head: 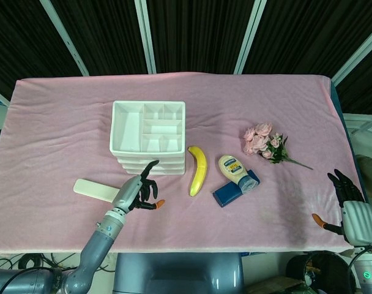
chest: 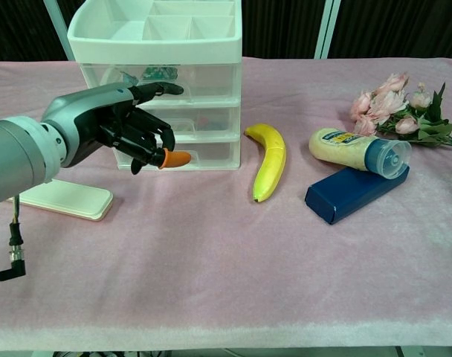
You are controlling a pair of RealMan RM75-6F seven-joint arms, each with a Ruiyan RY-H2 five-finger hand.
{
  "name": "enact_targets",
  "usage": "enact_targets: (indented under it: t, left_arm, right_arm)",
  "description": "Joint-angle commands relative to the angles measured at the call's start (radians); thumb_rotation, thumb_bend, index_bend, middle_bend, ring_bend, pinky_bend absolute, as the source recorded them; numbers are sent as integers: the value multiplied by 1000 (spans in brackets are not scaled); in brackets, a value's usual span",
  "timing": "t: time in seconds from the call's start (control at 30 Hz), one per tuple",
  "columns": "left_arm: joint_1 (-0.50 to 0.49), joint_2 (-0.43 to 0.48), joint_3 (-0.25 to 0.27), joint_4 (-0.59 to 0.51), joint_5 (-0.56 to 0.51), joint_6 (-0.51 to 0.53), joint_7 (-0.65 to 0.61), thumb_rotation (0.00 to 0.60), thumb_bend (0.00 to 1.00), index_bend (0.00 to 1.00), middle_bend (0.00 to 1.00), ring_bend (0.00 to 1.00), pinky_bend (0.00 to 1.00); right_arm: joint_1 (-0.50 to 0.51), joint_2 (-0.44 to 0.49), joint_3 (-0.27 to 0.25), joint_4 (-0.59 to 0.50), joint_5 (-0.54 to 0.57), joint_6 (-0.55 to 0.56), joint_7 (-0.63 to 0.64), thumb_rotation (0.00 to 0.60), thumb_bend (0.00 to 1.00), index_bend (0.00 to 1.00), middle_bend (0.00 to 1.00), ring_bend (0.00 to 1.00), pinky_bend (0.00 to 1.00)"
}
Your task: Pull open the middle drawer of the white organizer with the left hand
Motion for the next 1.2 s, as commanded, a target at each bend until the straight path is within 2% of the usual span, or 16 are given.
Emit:
enact_targets:
  t: [0.03,0.7,1.2]
  left_arm:
    - [0,-7,-3,7,-1,3,-3,600,236,0,648,687,690]
    - [0,-72,-46,40,-45,-17,-75,600,236,5,657,690,691]
    - [-1,-83,-60,62,-44,-37,-107,600,245,115,673,699,690]
  right_arm:
    - [0,0,0,-1,1,0,1,600,77,0,0,0,121]
    - [-1,2,1,-3,2,-2,9,600,78,0,0,0,121]
    - [-2,3,0,-8,3,-3,14,600,77,0,0,0,121]
